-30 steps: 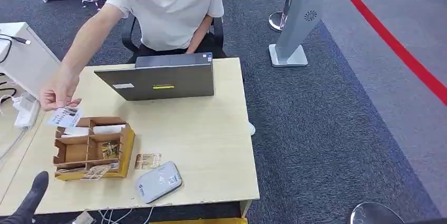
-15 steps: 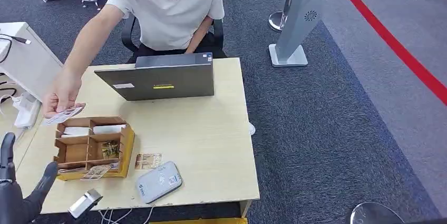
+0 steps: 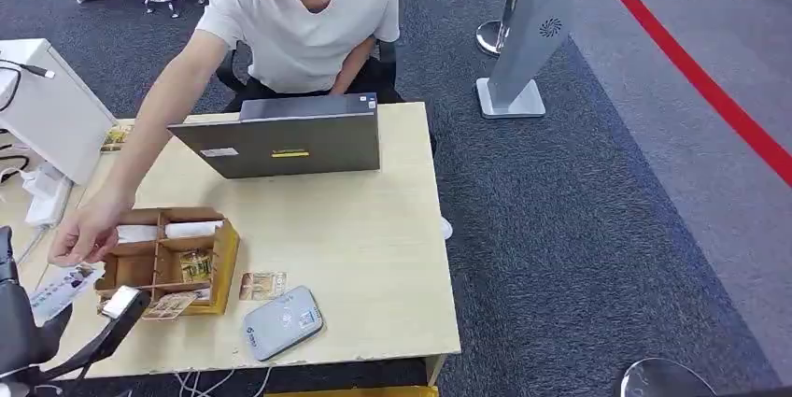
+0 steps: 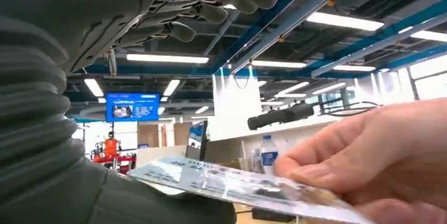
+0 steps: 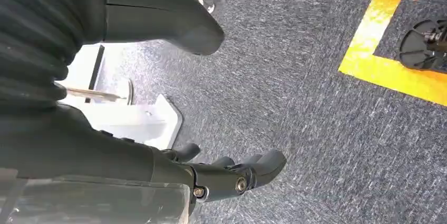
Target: Pass the card to the sensor for recognition and then transmit it.
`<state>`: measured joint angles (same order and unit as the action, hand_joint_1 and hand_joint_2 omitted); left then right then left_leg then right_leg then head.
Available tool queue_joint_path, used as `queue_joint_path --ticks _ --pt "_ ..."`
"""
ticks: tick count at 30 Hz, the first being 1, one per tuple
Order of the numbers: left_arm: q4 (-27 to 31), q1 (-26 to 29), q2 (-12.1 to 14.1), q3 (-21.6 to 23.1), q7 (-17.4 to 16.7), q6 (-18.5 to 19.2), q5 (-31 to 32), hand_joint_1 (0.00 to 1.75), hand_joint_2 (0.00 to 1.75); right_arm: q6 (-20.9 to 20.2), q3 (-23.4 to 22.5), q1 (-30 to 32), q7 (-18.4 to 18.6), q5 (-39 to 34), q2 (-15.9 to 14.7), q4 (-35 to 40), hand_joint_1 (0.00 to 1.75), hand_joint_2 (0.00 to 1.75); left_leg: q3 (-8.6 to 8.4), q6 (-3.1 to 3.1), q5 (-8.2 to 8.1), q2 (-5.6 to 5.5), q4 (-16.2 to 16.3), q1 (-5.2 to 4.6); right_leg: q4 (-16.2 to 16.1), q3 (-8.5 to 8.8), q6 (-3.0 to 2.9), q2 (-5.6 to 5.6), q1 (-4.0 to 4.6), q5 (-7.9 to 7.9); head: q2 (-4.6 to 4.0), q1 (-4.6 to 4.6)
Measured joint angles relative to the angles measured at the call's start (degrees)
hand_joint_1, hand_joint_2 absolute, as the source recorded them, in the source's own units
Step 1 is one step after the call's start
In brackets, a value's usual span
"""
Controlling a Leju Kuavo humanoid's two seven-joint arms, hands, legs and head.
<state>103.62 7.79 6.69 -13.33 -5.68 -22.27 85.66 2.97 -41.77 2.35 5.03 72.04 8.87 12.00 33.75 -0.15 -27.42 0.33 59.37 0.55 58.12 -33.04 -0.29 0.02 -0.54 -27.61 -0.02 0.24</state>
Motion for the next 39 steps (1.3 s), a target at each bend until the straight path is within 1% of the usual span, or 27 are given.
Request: queue_joint_path --ticks 3,4,15,23,30,39 --pt "-0.5 -0.3 0.0 -0.1 0.0 0.0 0.0 0.0 1.75 0.0 0.0 0.0 0.0 0.2 0.0 0.0 0.0 1.75 0.0 0.0 0.0 0.0 0.0 0.0 0.0 0.0 0.0 0.0 0.0 0.0 0.0 0.0" --pt "-0.6 -0.4 0.0 -0.1 0.0 0.1 0.0 1.75 1.75 0.0 0.0 0.0 0.0 0.2 0.0 0.0 0.0 1.75 0.0 0.0 0.0 0.0 0.0 0.0 0.0 0.0 0.0 0.0 0.0 0.0 0.0 -0.02" --pt "-1.4 -0.7 0.0 -0.1 1.7 -0.7 -0.1 1.75 1.75 0.0 -0.7 0.0 -0.1 1.3 -0.1 0.0 0.0 1.75 0.0 0.0 0.0 0.0 0.0 0.0 0.0 -0.01 0.0 0.0 0.0 0.0 0.0 -0.02" --pt "-1.8 -0.9 0.1 -0.1 2.0 -1.3 -0.1 1.75 1.75 0.0 -0.9 0.0 -0.2 1.4 -0.1 0.0 0.0 1.75 -0.01 0.0 0.0 0.0 0.0 0.0 0.0 0.0 0.0 0.0 0.0 0.0 0.0 0.0" --pt "-2.6 -1.0 0.1 -0.1 3.7 -1.9 -0.1 1.75 1.75 0.0 -1.1 0.0 -0.5 2.3 -0.1 0.0 0.0 1.75 0.0 0.0 0.0 0.0 0.0 0.0 0.0 0.0 0.0 0.0 0.0 0.0 0.0 -0.02" --pt "-2.7 -1.0 0.0 0.1 3.8 -2.5 0.2 1.75 1.75 0.0 -1.4 0.0 -0.6 2.5 -0.1 0.0 0.0 1.75 -0.01 0.0 0.0 0.01 0.0 0.0 0.0 -0.01 0.0 0.0 0.0 0.0 0.0 -0.02"
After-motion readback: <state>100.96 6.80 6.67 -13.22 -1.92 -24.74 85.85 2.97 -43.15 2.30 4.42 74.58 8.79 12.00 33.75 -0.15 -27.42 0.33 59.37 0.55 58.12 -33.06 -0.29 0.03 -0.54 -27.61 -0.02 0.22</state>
